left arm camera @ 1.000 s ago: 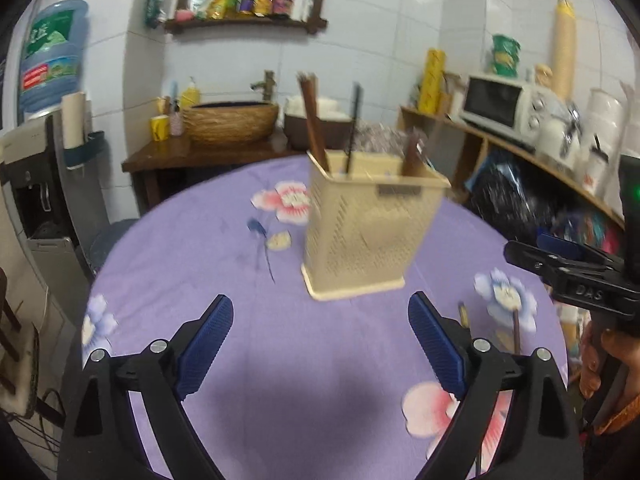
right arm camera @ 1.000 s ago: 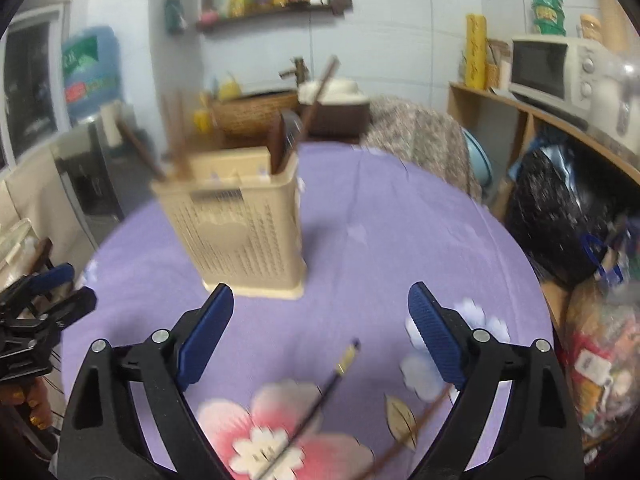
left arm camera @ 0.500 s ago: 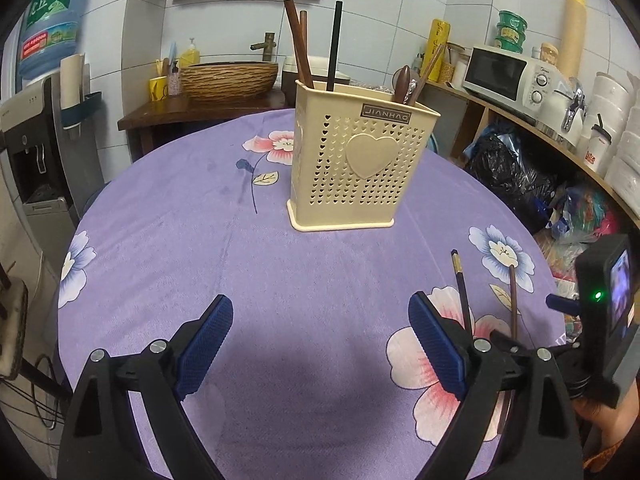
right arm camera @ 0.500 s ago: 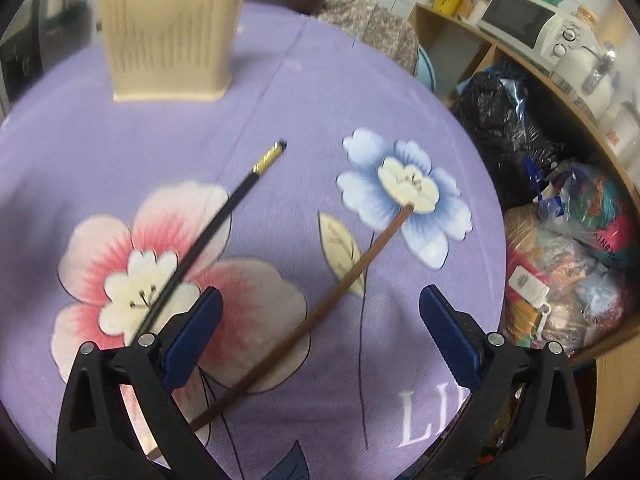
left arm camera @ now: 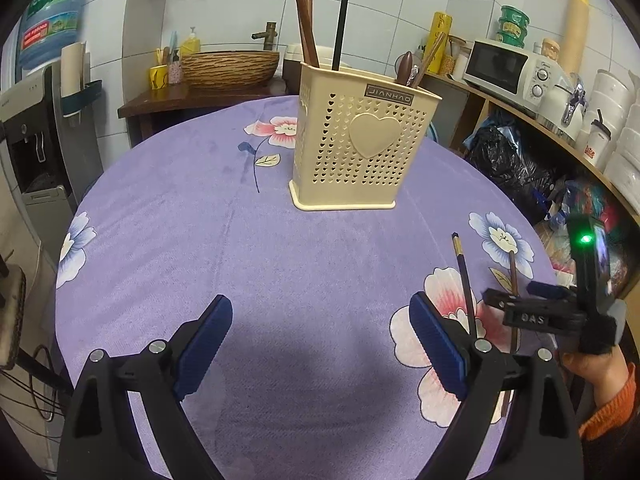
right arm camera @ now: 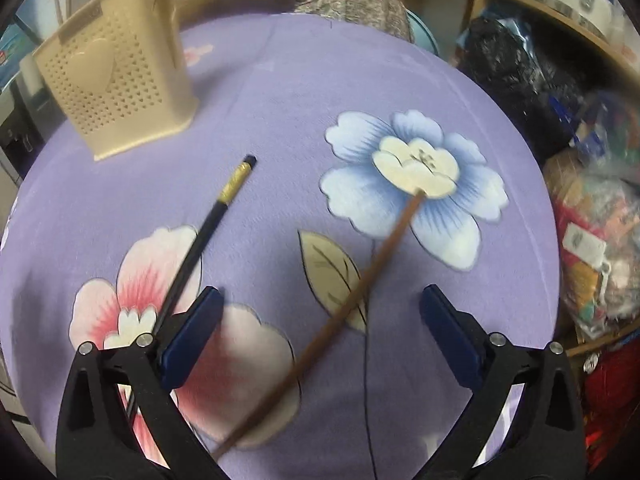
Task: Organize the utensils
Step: 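Move both tools to the last black and brown chopsticks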
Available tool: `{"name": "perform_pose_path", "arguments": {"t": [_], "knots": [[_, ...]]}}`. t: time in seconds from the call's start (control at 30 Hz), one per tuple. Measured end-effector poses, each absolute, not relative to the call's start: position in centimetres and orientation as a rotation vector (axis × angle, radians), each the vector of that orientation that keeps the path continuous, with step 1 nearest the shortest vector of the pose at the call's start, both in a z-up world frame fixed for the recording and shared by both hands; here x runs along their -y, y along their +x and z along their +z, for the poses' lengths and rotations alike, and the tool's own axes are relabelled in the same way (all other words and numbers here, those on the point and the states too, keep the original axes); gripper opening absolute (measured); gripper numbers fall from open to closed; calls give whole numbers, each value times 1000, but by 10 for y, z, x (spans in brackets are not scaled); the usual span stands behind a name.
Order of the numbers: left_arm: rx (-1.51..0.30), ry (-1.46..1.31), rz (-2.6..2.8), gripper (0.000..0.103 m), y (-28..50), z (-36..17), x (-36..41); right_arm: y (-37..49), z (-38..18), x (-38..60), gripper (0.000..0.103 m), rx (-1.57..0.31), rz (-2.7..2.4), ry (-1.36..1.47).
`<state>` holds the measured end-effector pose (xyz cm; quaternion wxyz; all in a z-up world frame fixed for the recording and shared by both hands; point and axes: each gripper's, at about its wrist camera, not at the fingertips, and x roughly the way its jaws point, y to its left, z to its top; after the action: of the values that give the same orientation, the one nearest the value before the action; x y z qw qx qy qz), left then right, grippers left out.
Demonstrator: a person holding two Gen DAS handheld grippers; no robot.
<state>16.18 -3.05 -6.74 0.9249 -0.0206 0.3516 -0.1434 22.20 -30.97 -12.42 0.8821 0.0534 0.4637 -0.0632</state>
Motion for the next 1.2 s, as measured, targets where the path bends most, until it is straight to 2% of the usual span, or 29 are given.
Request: {"name": "perform_pose_path", "arguments": {"t": [0.13, 0.2, 0.4, 0.47, 0.77, 0.97, 1.1, 1.2], "knots": [[-728, -51, -296, 89, 162, -69, 30, 245, -125, 294, 93, -949, -73, 83], [-730, -47, -291, 89, 162, -70, 29, 252, -123, 284, 80, -942, -40, 66], [-738, -62, -284, 89, 163, -71, 26, 265, -117, 243, 61, -943, 72, 0], [-736, -58, -284, 89, 163, -70, 26, 264, -116, 236, 57, -943, 98, -16], [-759, -56, -287, 89, 168, -71, 32, 265, -116, 248, 53, -958, 129, 5], [-762, -19, -321, 88, 171, -70, 47, 259, -115, 266, 33, -961, 139, 28], [-799, 14, -363, 80, 183, -74, 65, 264, -115, 282, 32, -968, 181, 135], [-840, 5, -401, 74, 198, -77, 80, 267, -113, 277, 32, -978, 172, 113]]}}
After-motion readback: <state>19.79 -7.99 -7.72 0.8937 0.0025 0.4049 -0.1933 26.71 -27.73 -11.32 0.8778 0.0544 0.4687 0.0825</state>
